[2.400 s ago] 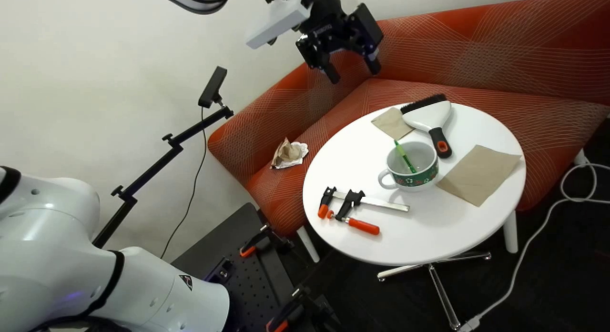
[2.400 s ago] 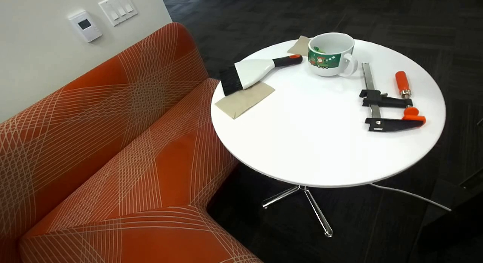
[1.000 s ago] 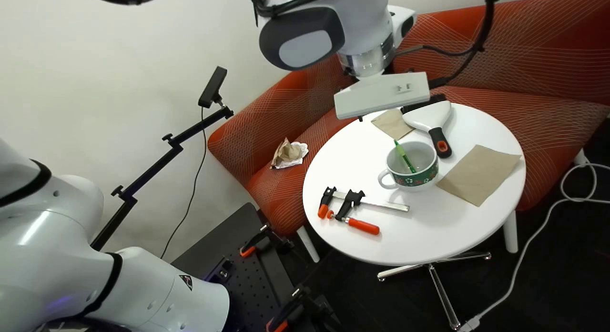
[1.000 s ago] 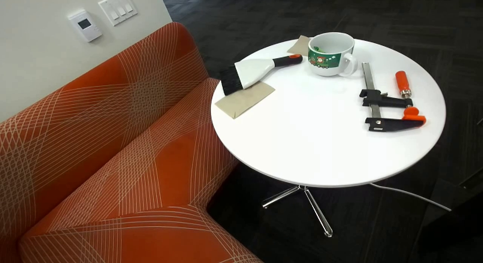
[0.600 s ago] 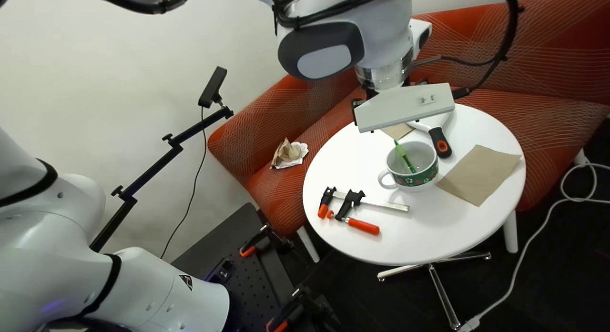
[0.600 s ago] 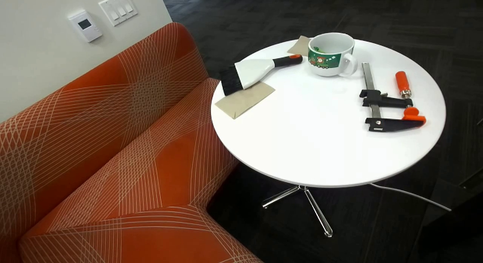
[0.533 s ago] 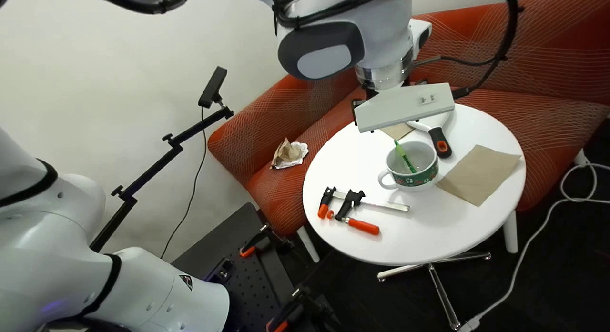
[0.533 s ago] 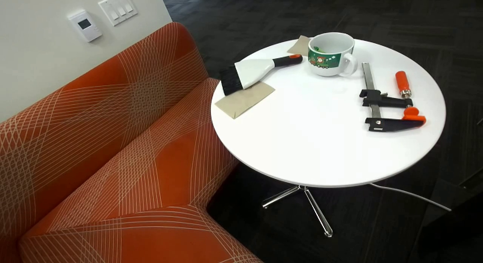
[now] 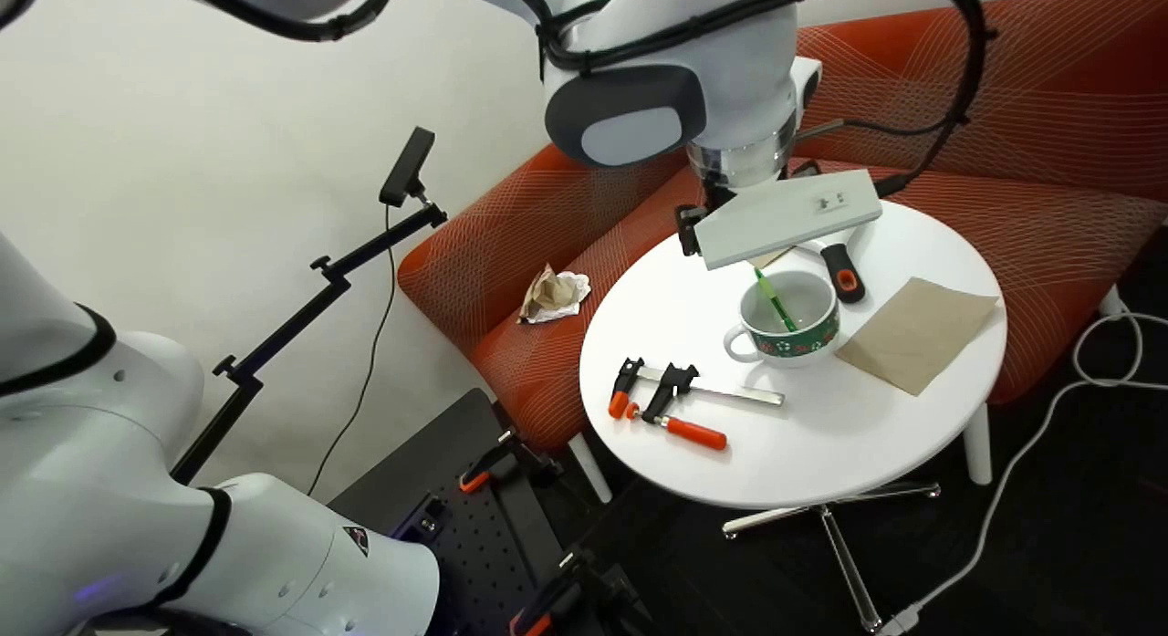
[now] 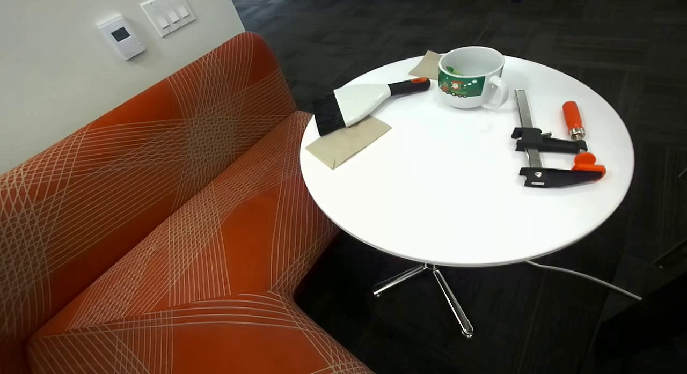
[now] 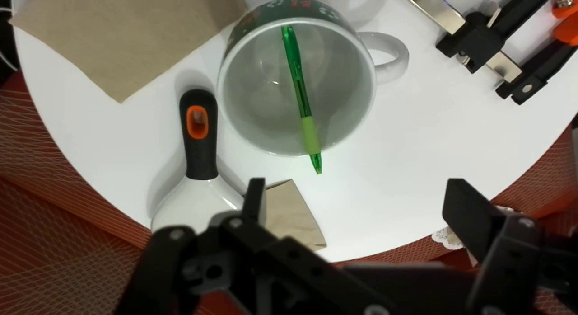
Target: Remove the green pen from the white bowl
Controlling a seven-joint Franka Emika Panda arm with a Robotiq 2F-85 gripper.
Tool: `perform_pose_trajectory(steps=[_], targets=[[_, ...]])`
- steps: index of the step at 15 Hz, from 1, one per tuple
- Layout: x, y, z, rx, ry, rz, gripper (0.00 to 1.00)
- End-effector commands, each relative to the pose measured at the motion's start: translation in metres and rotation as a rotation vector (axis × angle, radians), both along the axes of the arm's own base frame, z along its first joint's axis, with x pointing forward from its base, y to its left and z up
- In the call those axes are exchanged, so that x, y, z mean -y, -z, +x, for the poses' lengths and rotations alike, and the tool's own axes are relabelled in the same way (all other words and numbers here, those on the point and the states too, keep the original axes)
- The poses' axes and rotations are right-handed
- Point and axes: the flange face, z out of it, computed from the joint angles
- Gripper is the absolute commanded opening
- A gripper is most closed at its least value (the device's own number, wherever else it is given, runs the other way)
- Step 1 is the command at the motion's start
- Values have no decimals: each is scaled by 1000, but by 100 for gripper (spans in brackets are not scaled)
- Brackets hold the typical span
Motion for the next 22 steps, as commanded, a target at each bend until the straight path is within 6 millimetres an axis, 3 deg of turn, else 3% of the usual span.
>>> perform_pose_trajectory(steps=[1,8,9,10,14,17,22], targets=[[10,22,9,47,-68,15,100],[23,62,17,92,-76,45,100],[24,67,18,97,-74,46,83],[23,71,19,98,-71,50,74],[19,83,23,96,-71,54,46],[15,91,25,85,-78,54,41],[7,110,28,59,-89,60,50]])
